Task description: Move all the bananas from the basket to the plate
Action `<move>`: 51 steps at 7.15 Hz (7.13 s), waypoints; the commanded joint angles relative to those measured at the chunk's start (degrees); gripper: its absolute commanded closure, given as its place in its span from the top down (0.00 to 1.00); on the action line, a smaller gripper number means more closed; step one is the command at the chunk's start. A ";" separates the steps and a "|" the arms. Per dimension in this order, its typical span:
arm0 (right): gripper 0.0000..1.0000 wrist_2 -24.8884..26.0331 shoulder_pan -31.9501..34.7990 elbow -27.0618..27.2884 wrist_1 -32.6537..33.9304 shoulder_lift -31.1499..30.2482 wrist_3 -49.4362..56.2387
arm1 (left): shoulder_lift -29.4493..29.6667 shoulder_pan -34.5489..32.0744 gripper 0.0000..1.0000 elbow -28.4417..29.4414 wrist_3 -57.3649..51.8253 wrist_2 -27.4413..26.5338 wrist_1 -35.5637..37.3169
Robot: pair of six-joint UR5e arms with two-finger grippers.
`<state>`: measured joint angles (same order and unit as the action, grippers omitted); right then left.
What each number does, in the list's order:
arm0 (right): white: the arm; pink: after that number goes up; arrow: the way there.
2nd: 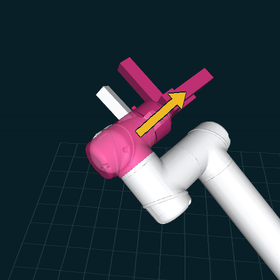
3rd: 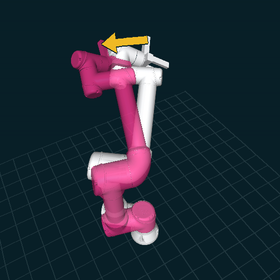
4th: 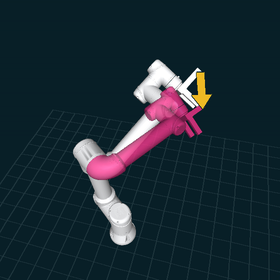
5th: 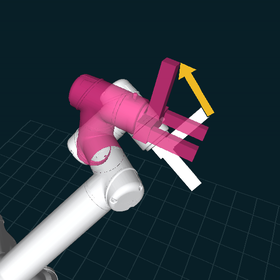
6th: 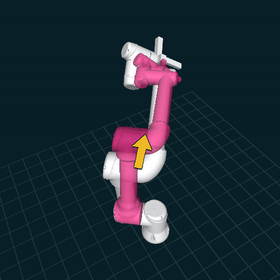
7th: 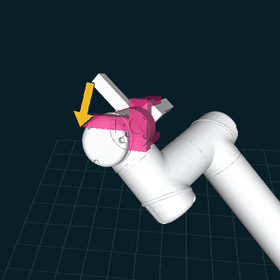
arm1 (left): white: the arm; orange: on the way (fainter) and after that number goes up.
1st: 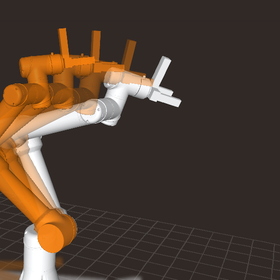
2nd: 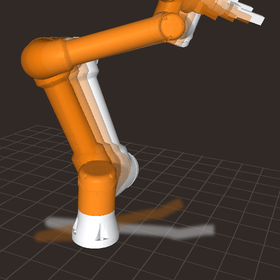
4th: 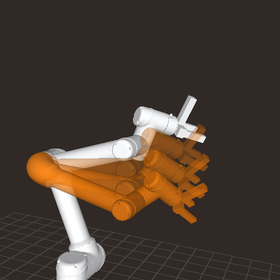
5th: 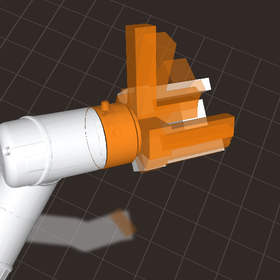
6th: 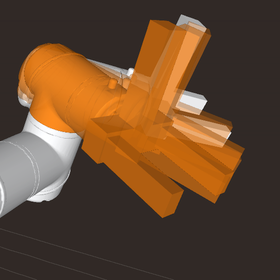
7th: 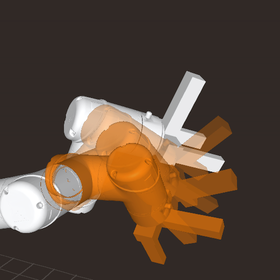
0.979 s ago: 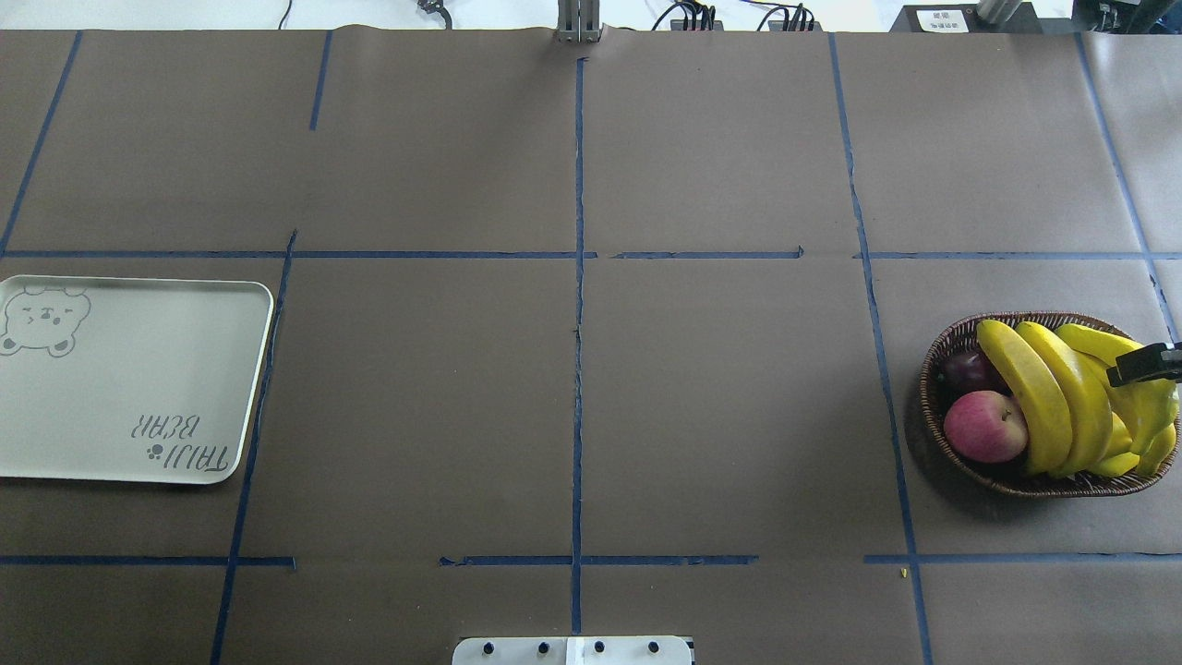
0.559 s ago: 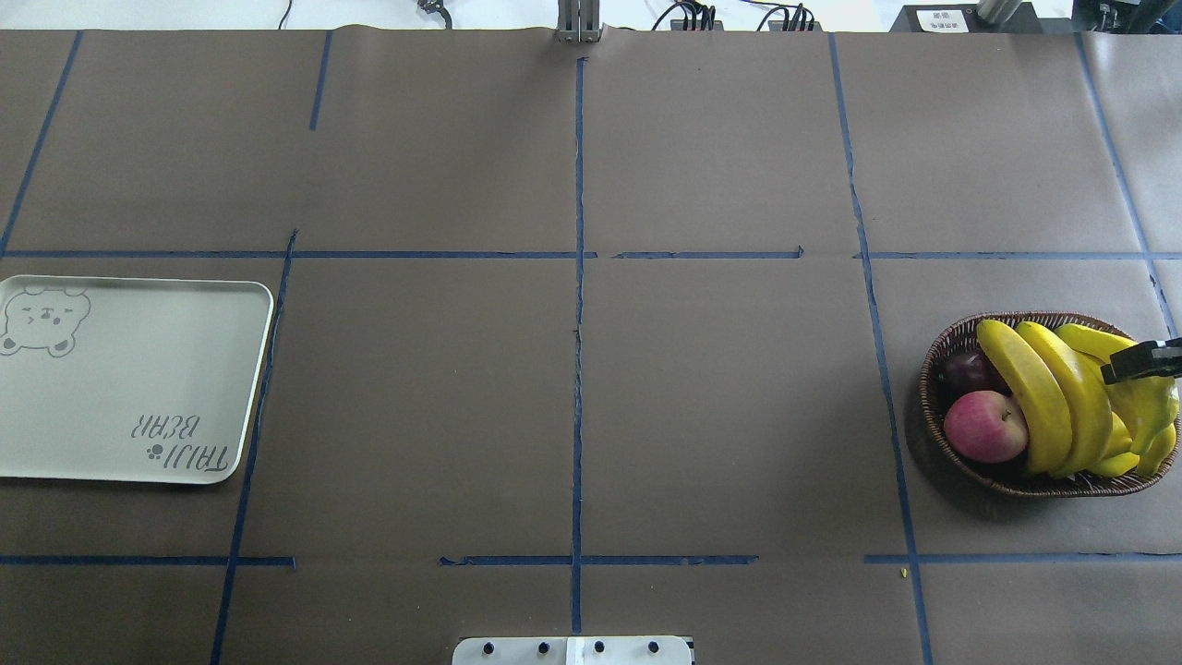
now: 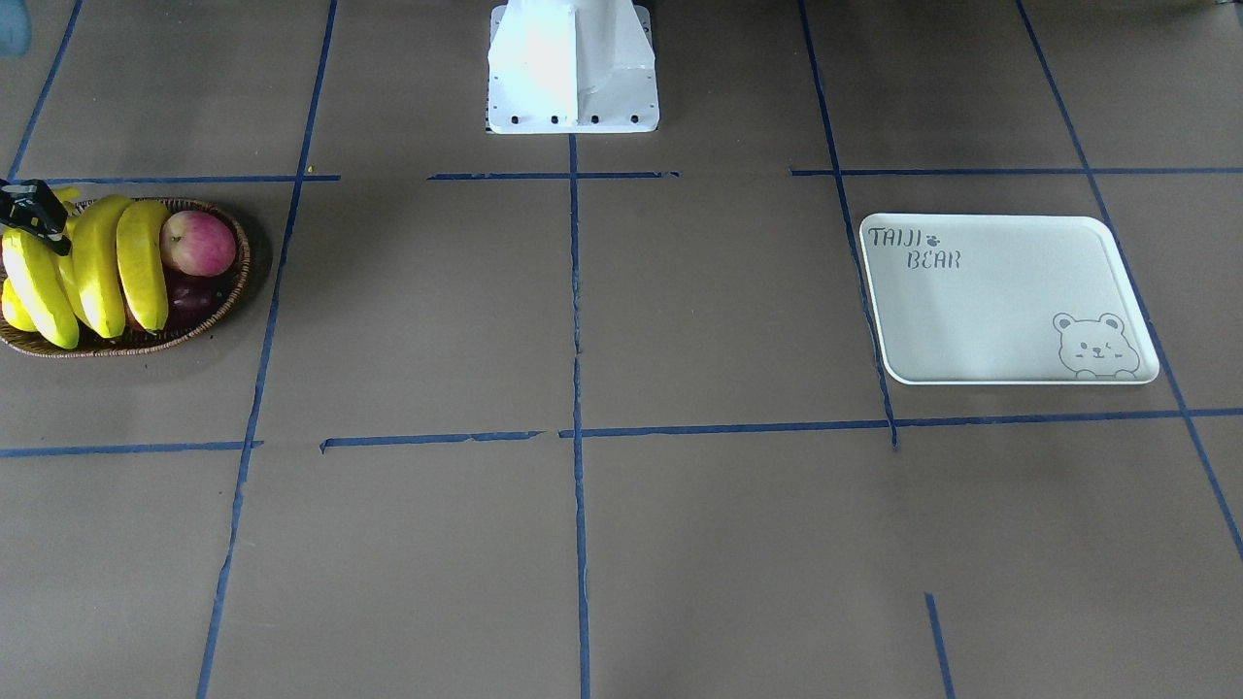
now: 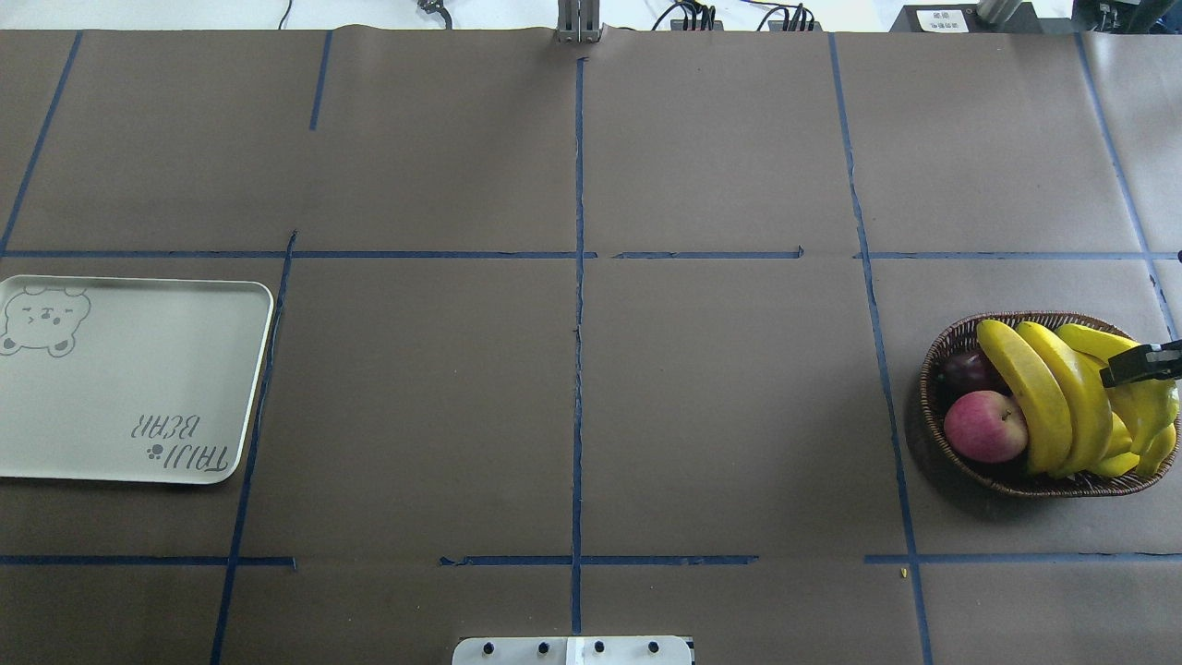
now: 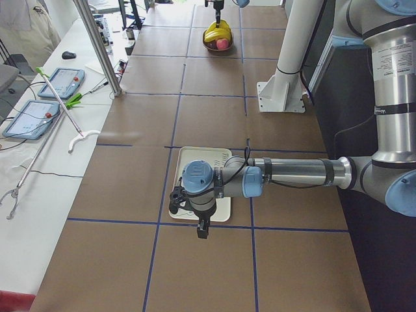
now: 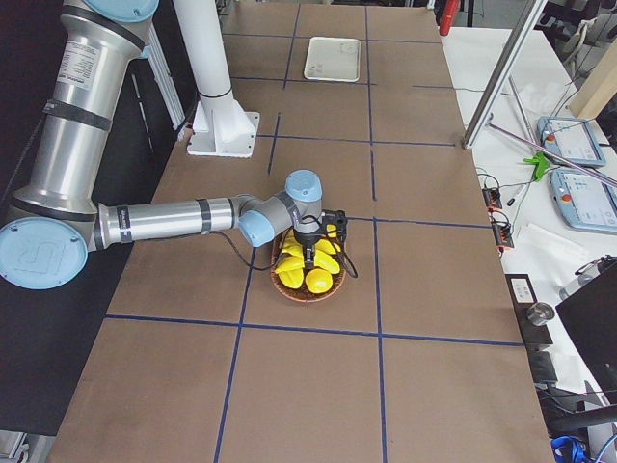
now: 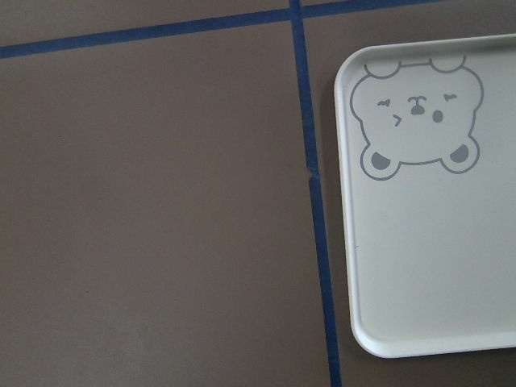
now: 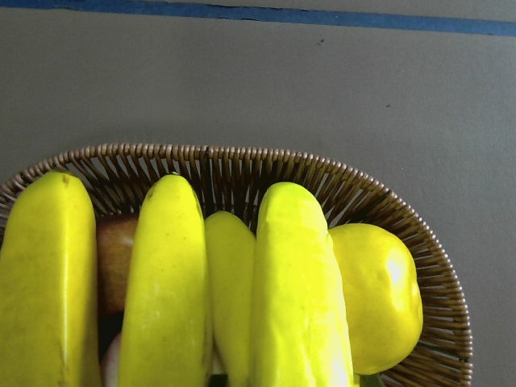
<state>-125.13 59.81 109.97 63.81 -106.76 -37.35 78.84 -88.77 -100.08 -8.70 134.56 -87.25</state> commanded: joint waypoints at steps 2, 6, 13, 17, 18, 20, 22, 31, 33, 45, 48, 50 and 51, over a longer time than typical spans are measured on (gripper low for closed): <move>0.33 0.06 -0.05 -0.10 -0.09 0.68 0.09 | 0.00 0.00 1.00 0.15 0.00 0.00 -0.03; 0.12 -0.91 0.57 1.55 0.00 0.68 0.26 | 0.00 0.00 1.00 0.15 0.00 0.09 -0.12; 0.03 -11.51 2.24 8.95 -0.18 8.82 0.79 | 5.94 1.41 1.00 -1.26 -0.17 0.79 -1.16; 0.00 -11.98 0.93 6.58 -0.18 17.88 -11.30 | 11.24 6.05 1.00 -1.59 13.18 8.93 -6.53; 0.00 -11.81 -0.30 6.58 -0.18 19.99 -13.08 | 11.68 7.81 1.00 -2.91 21.45 9.23 -9.32; 0.00 -8.32 -5.03 5.70 -0.26 25.52 -20.70 | 13.08 15.34 1.00 -3.45 37.03 8.97 -20.28; 0.00 -1.20 -10.92 5.43 -0.26 30.27 -27.47 | 14.58 20.72 1.00 -6.07 47.93 8.26 -26.02; 0.00 25.08 -31.41 -3.51 -7.64 49.17 -44.12 | 42.17 45.17 1.00 -7.41 115.20 -2.55 -26.66; 0.00 26.68 -33.35 -4.49 -7.56 51.29 -44.21 | 43.59 47.79 1.00 -7.06 118.02 -6.82 -26.75; 0.00 27.83 -35.99 -2.48 -7.82 51.30 -45.61 | 44.38 51.24 0.62 -5.21 122.69 -13.01 -26.84; 0.00 27.83 -35.99 -2.39 -7.73 51.21 -45.61 | 44.30 51.24 0.19 -5.21 122.52 -13.01 -26.92; 0.62 27.83 -35.99 -2.30 -7.73 51.30 -47.01 | 44.12 51.24 0.01 -5.21 122.26 -12.92 -27.01; 0.99 27.57 -35.91 -2.30 -7.73 51.21 -48.67 | 44.12 51.24 0.00 -5.21 122.17 -12.92 -26.93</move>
<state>-97.36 23.87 107.67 56.07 -55.51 -84.40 122.94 -37.53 -105.28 113.58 121.63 -114.21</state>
